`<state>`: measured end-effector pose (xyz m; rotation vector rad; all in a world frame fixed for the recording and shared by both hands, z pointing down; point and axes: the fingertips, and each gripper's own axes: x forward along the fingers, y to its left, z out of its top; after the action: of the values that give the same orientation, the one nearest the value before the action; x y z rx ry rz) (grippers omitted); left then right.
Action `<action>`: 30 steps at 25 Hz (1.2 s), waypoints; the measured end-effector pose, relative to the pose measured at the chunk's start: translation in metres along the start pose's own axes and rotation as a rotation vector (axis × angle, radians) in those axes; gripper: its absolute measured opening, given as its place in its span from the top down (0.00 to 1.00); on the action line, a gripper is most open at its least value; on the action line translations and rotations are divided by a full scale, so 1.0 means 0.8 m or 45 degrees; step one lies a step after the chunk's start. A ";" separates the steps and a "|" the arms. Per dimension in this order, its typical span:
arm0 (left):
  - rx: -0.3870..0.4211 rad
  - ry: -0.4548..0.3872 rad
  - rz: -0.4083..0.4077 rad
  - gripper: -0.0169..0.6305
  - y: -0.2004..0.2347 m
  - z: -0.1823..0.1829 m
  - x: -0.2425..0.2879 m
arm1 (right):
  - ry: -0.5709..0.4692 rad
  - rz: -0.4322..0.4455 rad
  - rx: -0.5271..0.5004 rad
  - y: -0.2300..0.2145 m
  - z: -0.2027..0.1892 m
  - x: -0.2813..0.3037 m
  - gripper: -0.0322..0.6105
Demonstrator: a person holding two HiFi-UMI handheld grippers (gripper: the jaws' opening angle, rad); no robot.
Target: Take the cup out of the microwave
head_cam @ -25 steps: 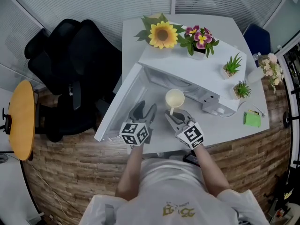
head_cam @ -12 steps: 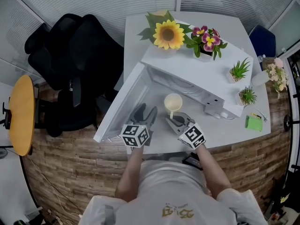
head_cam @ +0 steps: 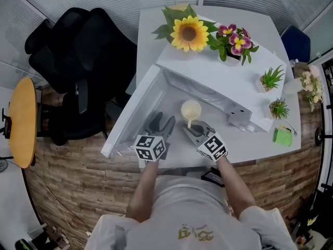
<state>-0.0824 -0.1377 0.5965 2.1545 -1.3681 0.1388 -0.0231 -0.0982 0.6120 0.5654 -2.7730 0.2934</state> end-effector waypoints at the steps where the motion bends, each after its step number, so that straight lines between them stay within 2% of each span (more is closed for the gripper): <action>1: 0.000 0.003 0.000 0.62 0.000 -0.001 0.001 | 0.001 0.000 -0.006 -0.001 -0.001 0.001 0.91; 11: -0.003 0.033 0.004 0.62 0.002 -0.015 0.001 | 0.005 0.033 -0.030 -0.002 -0.011 0.003 0.91; 21: 0.014 0.047 0.013 0.61 0.002 -0.023 -0.002 | 0.021 -0.017 -0.060 -0.007 -0.023 -0.003 0.89; 30: -0.002 0.050 0.010 0.62 -0.003 -0.026 -0.004 | 0.074 -0.080 -0.174 -0.007 -0.037 -0.006 0.87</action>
<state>-0.0774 -0.1237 0.6119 2.1343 -1.3540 0.1815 -0.0092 -0.0941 0.6388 0.5981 -2.6879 0.1037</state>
